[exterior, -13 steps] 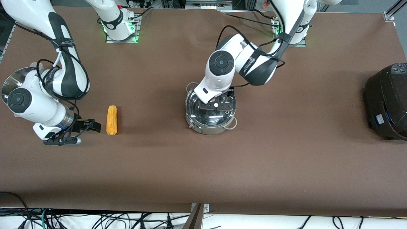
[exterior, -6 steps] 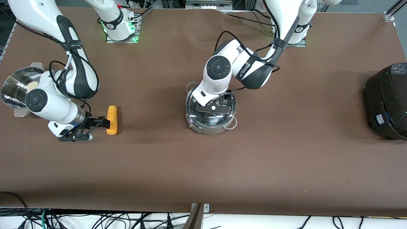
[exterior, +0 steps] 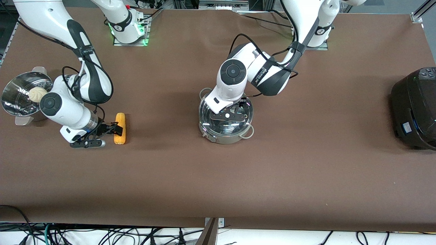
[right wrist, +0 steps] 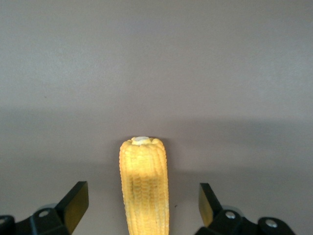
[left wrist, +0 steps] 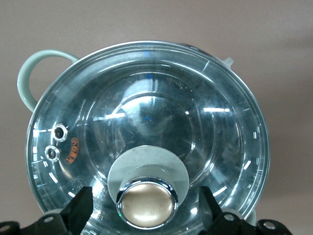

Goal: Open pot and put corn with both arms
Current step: 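Grasp the lid knob with the left gripper while the right gripper grasps the corn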

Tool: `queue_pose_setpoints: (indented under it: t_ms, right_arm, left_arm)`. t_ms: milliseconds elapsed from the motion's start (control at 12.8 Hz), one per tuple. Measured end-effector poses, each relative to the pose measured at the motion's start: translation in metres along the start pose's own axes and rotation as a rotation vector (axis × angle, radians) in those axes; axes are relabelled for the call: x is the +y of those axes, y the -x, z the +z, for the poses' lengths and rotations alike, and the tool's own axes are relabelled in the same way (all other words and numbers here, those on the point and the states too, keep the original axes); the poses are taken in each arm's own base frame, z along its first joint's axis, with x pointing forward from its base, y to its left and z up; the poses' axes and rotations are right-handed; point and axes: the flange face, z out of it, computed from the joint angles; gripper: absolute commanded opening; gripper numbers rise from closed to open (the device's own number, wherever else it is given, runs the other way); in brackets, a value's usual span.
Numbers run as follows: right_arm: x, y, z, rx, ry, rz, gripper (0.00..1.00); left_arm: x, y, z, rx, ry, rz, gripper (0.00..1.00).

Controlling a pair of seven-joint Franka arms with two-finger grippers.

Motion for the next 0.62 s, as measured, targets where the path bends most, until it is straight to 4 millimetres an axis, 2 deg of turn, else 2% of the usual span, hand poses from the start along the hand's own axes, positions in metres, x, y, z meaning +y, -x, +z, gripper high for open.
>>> queue_pose_setpoints:
  t_ms: [311, 389, 623]
  right_arm:
    - [-0.003, 0.012, 0.016, 0.036, 0.0, -0.004, 1.0]
    - [-0.002, 0.015, 0.019, 0.045, 0.001, -0.004, 1.0]
    - [-0.002, 0.02, 0.026, 0.065, 0.003, -0.028, 1.0]
  left_arm:
    - [0.0, 0.0, -0.001, 0.002, 0.001, 0.0, 0.19]
    - [0.0, 0.0, -0.001, 0.003, 0.001, 0.001, 0.13]
    - [0.0, 0.0, -0.001, 0.003, 0.001, 0.001, 0.09]
